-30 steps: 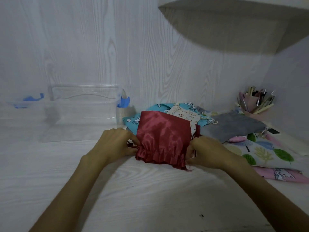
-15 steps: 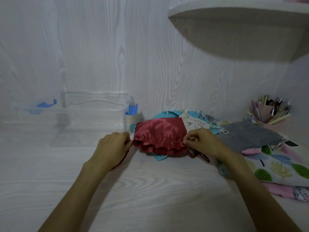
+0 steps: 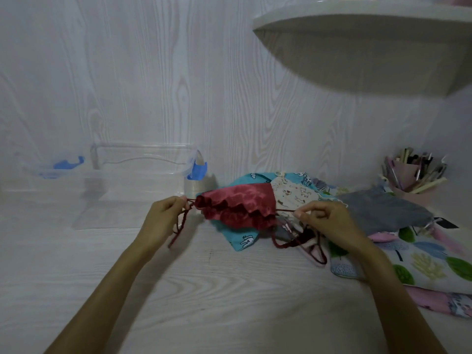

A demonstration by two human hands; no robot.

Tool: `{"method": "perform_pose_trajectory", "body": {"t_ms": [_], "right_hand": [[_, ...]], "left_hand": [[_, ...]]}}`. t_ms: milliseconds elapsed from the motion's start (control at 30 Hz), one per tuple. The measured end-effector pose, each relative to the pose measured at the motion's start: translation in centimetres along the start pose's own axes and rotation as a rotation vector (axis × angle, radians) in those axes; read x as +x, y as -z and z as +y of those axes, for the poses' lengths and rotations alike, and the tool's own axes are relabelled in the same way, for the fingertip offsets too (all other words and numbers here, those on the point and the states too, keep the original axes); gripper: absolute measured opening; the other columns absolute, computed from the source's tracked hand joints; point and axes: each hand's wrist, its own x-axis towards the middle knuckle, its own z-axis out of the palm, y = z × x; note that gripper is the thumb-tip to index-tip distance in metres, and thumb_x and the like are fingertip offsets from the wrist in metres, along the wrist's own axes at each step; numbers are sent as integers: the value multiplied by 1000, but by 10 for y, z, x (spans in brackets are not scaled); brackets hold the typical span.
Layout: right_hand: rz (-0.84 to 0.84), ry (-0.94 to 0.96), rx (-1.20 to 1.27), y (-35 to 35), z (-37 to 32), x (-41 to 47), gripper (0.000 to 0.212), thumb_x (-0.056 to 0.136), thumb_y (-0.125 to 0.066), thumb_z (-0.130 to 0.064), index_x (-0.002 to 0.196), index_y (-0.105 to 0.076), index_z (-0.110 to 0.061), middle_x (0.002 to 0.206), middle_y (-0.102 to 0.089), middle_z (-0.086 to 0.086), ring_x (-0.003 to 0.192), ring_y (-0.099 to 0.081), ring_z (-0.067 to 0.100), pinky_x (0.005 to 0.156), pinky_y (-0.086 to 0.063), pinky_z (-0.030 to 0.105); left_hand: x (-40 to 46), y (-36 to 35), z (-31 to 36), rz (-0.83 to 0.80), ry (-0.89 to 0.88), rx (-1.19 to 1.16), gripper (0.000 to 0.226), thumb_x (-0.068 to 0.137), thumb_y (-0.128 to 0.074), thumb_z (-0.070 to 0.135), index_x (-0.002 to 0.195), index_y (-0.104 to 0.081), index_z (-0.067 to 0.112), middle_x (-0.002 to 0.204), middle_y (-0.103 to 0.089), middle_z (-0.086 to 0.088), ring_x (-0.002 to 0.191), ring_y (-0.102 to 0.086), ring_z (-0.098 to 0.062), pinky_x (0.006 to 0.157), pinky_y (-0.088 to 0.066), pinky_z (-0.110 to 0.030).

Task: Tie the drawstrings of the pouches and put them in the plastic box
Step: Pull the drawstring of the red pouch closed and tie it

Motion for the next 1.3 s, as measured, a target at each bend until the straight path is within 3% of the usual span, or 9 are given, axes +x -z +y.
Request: {"method": "perform_pose_trajectory", "body": {"t_ms": [267, 367, 500, 633, 800, 900, 1033, 1167, 1300], "right_hand": [[-202, -146, -6, -10, -10, -12, 35, 71, -63, -54, 86, -75, -24, 82, -73, -7, 83, -65, 4, 75, -47, 18], [-256, -89, -120, -28, -8, -13, 27, 68, -78, -44, 82, -73, -22, 82, -74, -8, 81, -67, 5, 78, -52, 23], [-210, 68, -352, -38, -1, -5, 10, 81, -70, -36, 86, -75, -29, 76, -72, -13, 71, -65, 0, 74, -55, 27], [-209, -22, -50, -27, -4, -9, 14, 89, -61, -23, 87, -74, -19, 72, -72, -10, 67, -63, 0, 61, -46, 9], [-283, -192, 285, -30, -2, 3, 40, 99, -35, -18, 60, -40, -16, 52, -36, -7, 52, -29, 9, 52, -27, 19], [-293, -198, 366, -32, -1, 5, 39, 99, -31, -16, 61, -35, -16, 53, -31, -5, 49, -25, 6, 45, -30, 14], [-291, -183, 302, -33, -4, 4, 38, 100, -30, -14, 62, -35, -14, 50, -30, -6, 45, -27, 4, 44, -30, 13], [-274, -192, 333, -34, -7, 4, 38, 100, -30, -11, 62, -35, -12, 51, -28, -2, 41, -28, 3, 41, -31, 12], [-275, -195, 333, -34, -6, 4, 38, 99, -30, -12, 61, -35, -13, 50, -29, -3, 43, -27, 5, 43, -30, 14]], "left_hand": [[1, -3, -3, -46, 100, -84, 36, 98, -45, 26, 65, -55, 16, 44, -30, 13, 36, -23, -2, 46, -18, -20], [0, -2, -2, -77, 126, -48, 39, 97, -47, 23, 58, -53, 18, 42, -33, 13, 38, -24, -4, 46, -18, -20], [-2, 2, 1, -131, 152, 23, 36, 93, -52, 25, 57, -55, 22, 48, -40, 12, 45, -29, -8, 49, -24, -22], [-1, 11, 6, -154, 218, 43, 42, 95, -42, 42, 68, -63, 18, 63, -48, 6, 54, -40, -10, 58, -33, -25], [-2, 29, 9, -266, 314, 134, 57, 93, -29, 60, 90, -70, 21, 83, -64, 11, 57, -51, -7, 56, -33, -23], [0, 40, 5, -198, 188, 428, 28, 93, -49, 43, 102, -66, 23, 103, -65, 8, 66, -62, -8, 62, -39, -25], [4, 49, 5, 97, -171, 562, 11, 91, -55, 34, 93, -66, 36, 92, -70, 18, 63, -63, -7, 73, -49, -29], [-4, 29, 6, -346, -169, 647, 12, 83, -66, 35, 93, -68, 42, 94, -68, 26, 56, -60, 1, 72, -49, -26], [-8, 9, -4, -338, -211, 1036, 33, 77, -65, 55, 105, -64, 38, 102, -62, 22, 87, -57, -5, 71, -38, -24]]}}
